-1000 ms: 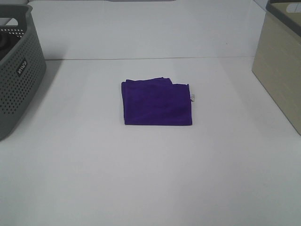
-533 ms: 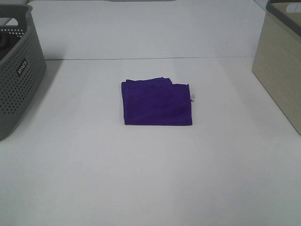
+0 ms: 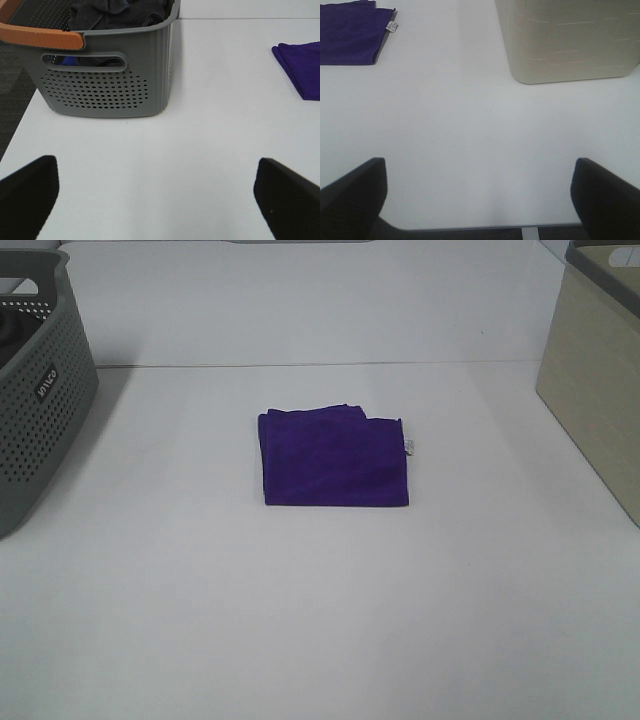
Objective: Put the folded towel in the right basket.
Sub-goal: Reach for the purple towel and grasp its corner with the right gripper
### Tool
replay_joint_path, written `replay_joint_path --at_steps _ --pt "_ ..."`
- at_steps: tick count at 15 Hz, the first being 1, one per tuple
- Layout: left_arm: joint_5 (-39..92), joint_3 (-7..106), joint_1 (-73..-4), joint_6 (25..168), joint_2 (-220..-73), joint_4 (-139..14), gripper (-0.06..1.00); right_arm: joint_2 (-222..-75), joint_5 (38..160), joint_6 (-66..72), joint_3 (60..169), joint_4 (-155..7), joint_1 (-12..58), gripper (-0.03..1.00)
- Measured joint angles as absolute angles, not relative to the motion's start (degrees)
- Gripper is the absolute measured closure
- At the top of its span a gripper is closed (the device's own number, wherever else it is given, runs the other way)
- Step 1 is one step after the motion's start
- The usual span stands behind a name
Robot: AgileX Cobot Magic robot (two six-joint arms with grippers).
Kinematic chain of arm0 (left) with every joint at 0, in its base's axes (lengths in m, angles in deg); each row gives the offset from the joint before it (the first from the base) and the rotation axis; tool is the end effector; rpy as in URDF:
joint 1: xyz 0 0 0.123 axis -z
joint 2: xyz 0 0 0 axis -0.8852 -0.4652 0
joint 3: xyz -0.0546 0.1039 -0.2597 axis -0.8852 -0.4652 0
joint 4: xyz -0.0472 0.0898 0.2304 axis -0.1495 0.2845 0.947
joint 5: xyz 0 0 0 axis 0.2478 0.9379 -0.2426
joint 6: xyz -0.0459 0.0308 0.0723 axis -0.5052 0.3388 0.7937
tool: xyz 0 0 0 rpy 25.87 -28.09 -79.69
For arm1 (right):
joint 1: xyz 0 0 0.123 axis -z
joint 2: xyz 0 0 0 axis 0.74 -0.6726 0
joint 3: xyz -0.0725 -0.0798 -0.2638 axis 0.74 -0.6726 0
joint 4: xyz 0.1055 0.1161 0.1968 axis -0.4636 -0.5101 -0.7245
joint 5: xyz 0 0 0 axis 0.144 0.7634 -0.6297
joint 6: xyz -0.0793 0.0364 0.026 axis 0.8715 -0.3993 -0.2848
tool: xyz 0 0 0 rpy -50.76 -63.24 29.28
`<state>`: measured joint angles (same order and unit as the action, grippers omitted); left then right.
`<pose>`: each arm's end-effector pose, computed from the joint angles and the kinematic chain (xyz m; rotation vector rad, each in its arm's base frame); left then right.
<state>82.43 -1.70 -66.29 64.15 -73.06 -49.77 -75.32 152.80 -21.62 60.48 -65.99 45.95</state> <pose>-0.0051 -0.0014 0.2782 -0.0461 2.0225 0.0442 -0.0029 -0.0001 0.2628 0.0019 2.1218 0.0380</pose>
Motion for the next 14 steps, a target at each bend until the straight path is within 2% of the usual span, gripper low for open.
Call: replay_joint_path --at_steps 14 --pt "82.4 -1.7 -66.3 64.1 -73.1 -49.8 -0.05 -75.3 152.8 -21.4 60.5 -66.0 46.0 0.01"
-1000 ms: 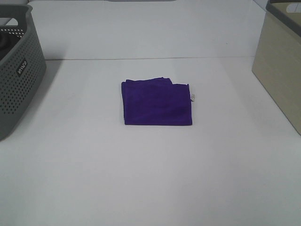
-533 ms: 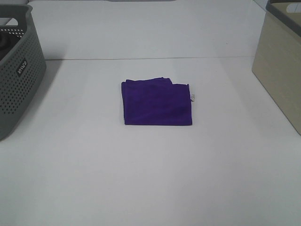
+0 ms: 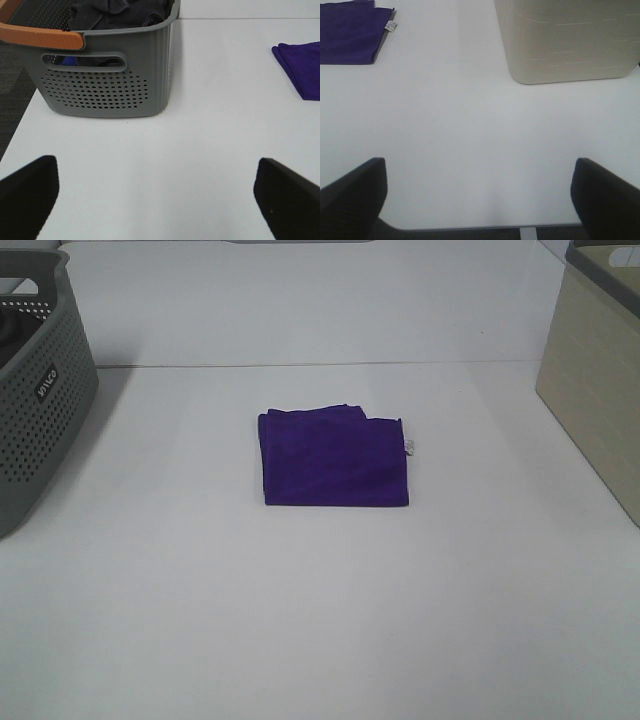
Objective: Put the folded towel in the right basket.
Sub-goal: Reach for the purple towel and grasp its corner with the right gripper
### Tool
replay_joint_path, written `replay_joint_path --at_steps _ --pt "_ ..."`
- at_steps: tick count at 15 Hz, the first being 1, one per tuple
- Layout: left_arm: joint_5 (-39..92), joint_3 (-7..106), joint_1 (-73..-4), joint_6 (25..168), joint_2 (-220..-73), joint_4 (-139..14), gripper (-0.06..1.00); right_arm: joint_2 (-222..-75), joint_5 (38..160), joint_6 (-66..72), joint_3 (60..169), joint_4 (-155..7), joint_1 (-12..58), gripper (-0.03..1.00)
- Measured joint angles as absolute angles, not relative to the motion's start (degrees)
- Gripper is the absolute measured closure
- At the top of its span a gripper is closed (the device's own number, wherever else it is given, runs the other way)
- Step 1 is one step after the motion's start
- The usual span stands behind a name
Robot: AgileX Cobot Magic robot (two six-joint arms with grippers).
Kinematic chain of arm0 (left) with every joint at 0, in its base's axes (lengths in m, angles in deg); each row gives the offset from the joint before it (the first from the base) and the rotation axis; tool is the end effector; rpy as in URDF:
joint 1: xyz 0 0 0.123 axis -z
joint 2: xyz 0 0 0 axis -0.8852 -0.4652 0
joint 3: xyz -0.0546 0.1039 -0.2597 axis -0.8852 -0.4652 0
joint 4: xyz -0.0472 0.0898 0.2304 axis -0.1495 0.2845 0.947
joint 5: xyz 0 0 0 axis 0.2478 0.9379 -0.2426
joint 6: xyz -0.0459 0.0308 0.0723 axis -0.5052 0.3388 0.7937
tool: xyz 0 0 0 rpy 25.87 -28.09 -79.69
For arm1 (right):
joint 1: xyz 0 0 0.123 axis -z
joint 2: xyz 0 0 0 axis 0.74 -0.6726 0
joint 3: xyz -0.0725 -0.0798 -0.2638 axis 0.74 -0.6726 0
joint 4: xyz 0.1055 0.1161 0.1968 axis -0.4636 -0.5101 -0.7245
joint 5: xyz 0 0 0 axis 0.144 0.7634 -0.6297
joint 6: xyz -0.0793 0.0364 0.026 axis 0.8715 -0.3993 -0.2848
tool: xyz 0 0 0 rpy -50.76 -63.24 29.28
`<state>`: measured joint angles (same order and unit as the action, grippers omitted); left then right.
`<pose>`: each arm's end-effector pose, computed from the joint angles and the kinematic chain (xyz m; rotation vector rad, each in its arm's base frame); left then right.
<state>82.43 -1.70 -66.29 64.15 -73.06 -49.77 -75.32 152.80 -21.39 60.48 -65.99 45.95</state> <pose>-0.0051 -0.0014 0.2782 -0.0461 2.0225 0.0442 -0.0029 -0.0001 0.2628 -0.0024 2.1218 0.0356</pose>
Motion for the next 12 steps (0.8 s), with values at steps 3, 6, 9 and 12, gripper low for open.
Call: replay_joint_path --at_steps 3,6,9,12 --pt "82.4 -1.7 -66.3 64.1 -73.1 -49.8 -0.05 -75.3 152.8 -21.4 60.5 -66.0 46.0 0.01" --pt "82.4 -1.7 -66.3 64.1 -73.1 -49.8 -0.05 -75.3 152.8 -21.4 60.5 -66.0 46.0 0.01" --pt "82.4 -1.7 -66.3 64.1 -73.1 -49.8 -0.05 -75.3 152.8 -21.4 60.5 -66.0 46.0 0.01" --pt "82.4 -1.7 -66.3 64.1 -73.1 -49.8 -0.05 -75.3 152.8 -21.4 60.5 -66.0 46.0 0.01"
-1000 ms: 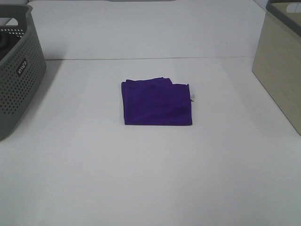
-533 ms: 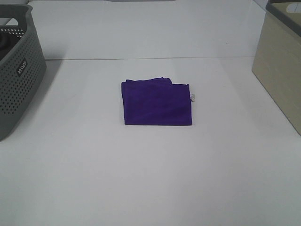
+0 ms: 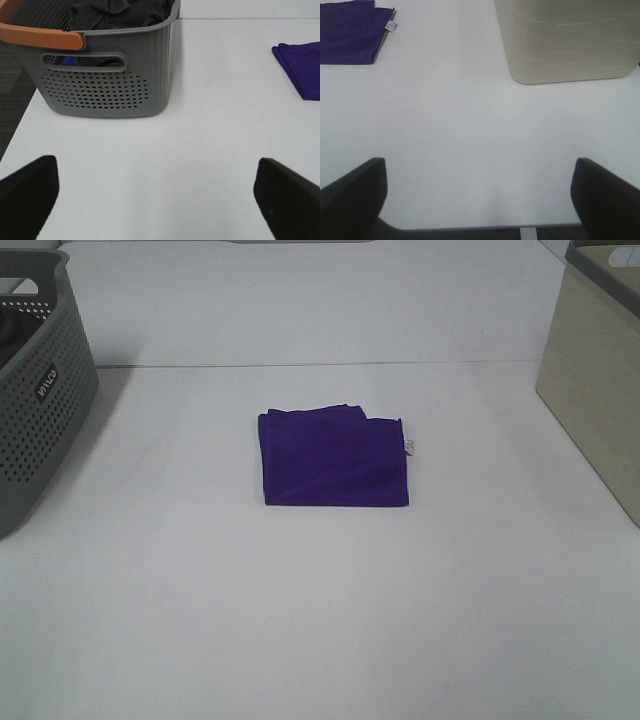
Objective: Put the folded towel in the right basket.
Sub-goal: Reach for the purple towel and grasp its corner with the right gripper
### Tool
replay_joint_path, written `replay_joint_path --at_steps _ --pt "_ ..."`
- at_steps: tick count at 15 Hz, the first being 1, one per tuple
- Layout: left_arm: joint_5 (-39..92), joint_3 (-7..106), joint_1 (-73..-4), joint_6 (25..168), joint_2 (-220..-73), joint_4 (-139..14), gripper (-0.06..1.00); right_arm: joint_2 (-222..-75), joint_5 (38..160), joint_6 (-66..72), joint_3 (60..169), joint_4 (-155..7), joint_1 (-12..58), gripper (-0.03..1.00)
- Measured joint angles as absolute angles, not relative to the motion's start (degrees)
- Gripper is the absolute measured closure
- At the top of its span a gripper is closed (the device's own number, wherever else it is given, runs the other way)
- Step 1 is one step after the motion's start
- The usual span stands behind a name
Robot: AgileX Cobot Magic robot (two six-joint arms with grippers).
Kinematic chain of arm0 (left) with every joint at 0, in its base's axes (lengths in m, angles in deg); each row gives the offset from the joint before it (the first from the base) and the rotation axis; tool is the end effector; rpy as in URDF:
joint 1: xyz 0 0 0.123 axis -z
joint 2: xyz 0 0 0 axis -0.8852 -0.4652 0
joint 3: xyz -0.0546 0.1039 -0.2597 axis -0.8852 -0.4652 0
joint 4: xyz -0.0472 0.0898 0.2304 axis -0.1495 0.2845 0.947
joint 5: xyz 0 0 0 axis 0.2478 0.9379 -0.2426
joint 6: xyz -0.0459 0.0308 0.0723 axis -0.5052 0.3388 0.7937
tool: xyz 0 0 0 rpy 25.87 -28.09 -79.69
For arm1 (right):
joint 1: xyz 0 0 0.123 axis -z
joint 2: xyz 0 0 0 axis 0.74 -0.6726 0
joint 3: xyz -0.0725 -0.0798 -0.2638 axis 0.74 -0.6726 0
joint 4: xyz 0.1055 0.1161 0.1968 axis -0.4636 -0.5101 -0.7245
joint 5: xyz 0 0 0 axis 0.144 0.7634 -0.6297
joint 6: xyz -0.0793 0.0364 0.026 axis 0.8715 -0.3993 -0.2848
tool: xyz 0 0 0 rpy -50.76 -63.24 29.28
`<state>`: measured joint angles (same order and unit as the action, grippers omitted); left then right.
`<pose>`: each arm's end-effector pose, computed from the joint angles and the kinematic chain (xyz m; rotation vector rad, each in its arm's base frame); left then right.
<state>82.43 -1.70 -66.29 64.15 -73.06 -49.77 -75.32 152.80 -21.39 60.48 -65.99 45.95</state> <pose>-0.0051 -0.0014 0.2782 -0.0461 2.0225 0.0442 -0.0029 -0.0001 0.2628 -0.0024 2.1218 0.0356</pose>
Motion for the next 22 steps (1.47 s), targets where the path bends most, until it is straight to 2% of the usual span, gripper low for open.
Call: replay_joint_path --at_steps 12,14,15,18,22 --pt "82.4 -1.7 -66.3 64.1 -73.1 -49.8 -0.05 -76.5 153.2 -21.4 61.2 -66.5 46.0 0.01" --pt "82.4 -1.7 -66.3 64.1 -73.1 -49.8 -0.05 -87.4 155.0 -21.4 68.0 -68.0 46.0 0.01" --pt "82.4 -1.7 -66.3 64.1 -73.1 -49.8 -0.05 -99.2 155.4 -21.4 76.1 -70.9 46.0 0.01" --pt "82.4 -1.7 -66.3 64.1 -73.1 -49.8 -0.05 -120.6 155.4 -21.4 92.1 -74.5 46.0 0.01" --pt "82.4 -1.7 -66.3 64.1 -73.1 -49.8 -0.05 -138.1 154.7 -19.0 101.9 -80.6 46.0 0.01"
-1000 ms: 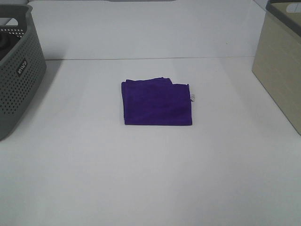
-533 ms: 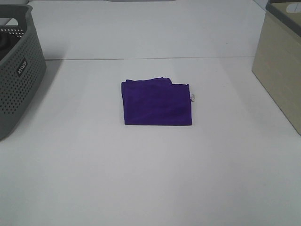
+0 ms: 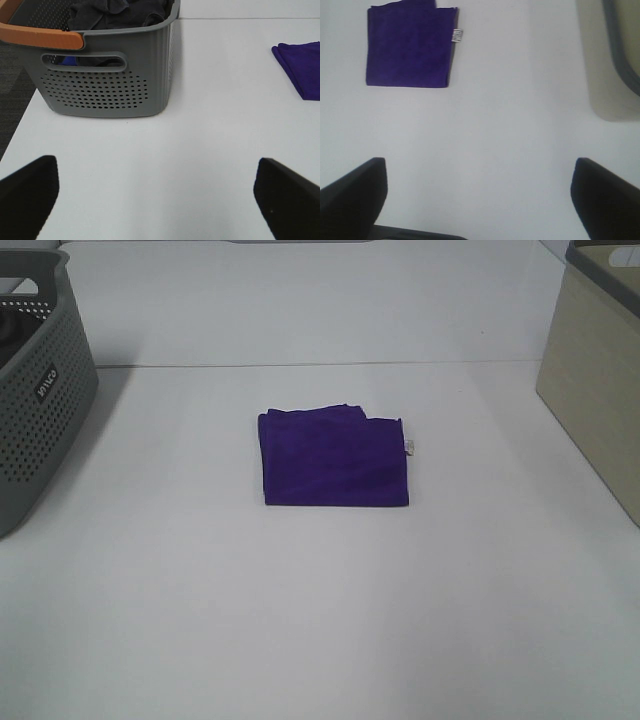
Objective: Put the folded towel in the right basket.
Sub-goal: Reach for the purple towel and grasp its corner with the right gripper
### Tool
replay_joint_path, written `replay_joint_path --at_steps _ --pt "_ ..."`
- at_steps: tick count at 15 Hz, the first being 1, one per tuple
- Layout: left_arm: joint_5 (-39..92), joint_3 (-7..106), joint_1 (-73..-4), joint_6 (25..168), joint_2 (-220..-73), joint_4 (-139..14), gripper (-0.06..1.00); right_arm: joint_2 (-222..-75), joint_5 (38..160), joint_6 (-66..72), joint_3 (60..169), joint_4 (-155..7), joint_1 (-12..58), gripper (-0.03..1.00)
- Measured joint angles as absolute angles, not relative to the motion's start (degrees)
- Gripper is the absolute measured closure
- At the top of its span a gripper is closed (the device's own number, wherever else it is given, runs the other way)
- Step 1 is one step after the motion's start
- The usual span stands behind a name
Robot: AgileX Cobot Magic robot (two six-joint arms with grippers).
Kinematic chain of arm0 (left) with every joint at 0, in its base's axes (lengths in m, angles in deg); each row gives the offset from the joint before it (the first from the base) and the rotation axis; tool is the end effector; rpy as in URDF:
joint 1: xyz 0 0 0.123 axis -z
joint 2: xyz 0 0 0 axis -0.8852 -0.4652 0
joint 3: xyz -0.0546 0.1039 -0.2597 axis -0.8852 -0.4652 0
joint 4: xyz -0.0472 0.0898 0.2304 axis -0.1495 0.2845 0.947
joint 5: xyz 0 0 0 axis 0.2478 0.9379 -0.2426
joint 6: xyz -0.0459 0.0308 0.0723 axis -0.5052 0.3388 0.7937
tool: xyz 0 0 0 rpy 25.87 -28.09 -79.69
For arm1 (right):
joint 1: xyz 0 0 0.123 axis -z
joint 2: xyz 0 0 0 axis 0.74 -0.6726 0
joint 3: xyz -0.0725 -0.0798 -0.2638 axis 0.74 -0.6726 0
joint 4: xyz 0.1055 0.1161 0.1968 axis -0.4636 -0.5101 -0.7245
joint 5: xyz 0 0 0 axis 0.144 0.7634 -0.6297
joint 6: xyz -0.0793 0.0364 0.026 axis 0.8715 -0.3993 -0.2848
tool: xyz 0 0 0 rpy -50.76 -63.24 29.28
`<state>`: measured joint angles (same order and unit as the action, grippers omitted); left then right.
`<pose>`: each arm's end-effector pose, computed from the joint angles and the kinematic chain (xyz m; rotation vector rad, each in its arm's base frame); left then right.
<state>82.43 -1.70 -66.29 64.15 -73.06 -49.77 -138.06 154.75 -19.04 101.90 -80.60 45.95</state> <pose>-0.0051 -0.0014 0.2782 -0.0461 2.0225 0.0442 0.1978 0.0270 0.3858 -0.0113 2.5121 0.3426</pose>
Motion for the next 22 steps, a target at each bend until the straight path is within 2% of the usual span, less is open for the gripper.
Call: replay_joint_path --at_steps 3,4,5,12,17,22 --pt "82.4 -1.7 -66.3 64.1 -73.1 -49.8 -0.05 -150.7 148.2 -12.6 106.4 -93.5 44.9 0.01" --pt "82.4 -1.7 -66.3 64.1 -73.1 -49.8 -0.05 -155.8 145.2 -10.6 108.1 -96.6 42.7 0.01" --pt "82.4 -1.7 -66.3 64.1 -73.1 -49.8 -0.05 -167.0 143.4 -7.4 112.2 -99.6 38.3 0.01" --pt "82.4 -1.7 -66.3 64.1 -73.1 -49.8 -0.05 -196.2 143.5 -2.2 125.5 -102.0 36.3 0.01" --pt "82.4 -1.7 -66.3 64.1 -73.1 -49.8 -0.05 -206.0 142.6 -2.3 133.6 -101.1 36.3 0.02" --pt "82.4 -1.7 -66.3 64.1 -73.1 -49.8 -0.05 -210.3 140.7 -4.9 134.2 -97.7 36.3 0.03"
